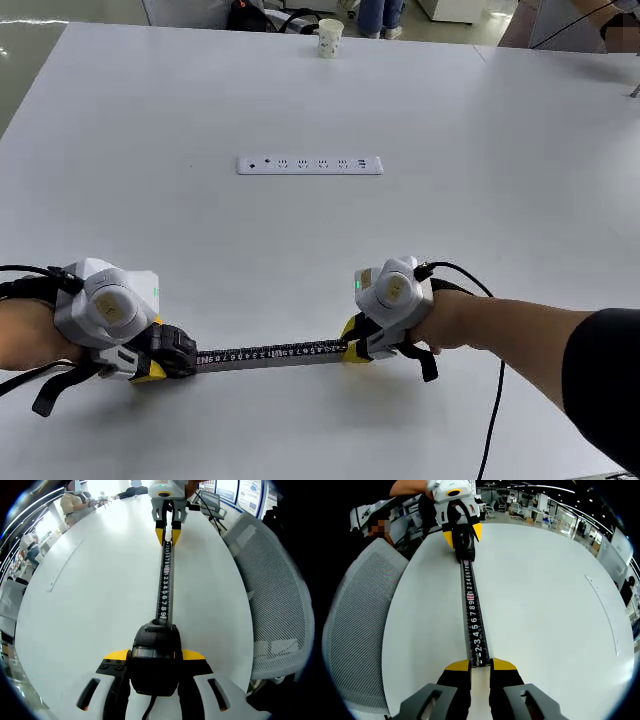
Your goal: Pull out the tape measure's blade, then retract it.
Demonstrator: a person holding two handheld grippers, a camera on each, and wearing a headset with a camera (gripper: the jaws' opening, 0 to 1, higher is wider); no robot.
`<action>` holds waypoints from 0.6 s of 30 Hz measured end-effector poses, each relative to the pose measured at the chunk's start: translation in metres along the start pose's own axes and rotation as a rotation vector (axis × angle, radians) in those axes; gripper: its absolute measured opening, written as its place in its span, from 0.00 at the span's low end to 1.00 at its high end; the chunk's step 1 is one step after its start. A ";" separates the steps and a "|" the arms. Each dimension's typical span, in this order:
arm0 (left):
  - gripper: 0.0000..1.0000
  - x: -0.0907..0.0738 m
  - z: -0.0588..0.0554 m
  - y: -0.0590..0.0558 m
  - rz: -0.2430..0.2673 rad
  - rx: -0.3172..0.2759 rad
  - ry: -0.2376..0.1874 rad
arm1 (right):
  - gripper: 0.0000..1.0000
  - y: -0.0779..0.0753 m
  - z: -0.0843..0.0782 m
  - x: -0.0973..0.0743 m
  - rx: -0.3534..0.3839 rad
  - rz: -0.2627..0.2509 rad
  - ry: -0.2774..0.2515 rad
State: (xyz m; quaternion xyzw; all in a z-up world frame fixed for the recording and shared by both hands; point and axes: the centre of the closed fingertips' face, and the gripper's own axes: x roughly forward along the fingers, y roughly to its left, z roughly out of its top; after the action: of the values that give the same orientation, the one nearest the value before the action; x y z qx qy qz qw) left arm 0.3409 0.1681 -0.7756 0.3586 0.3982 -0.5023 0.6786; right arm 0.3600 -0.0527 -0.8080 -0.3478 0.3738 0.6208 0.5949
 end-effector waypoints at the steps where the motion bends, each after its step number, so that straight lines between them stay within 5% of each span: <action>1: 0.31 0.000 0.000 0.000 -0.001 0.000 0.000 | 0.09 0.000 0.000 0.000 0.001 0.000 0.002; 18: 0.31 -0.001 0.001 -0.001 0.000 0.000 0.002 | 0.09 -0.001 -0.008 -0.005 0.019 -0.003 0.004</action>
State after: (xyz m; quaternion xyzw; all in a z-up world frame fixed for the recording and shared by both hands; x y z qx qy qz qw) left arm 0.3400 0.1674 -0.7747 0.3589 0.3989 -0.5021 0.6782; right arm 0.3609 -0.0620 -0.8074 -0.3440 0.3804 0.6155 0.5984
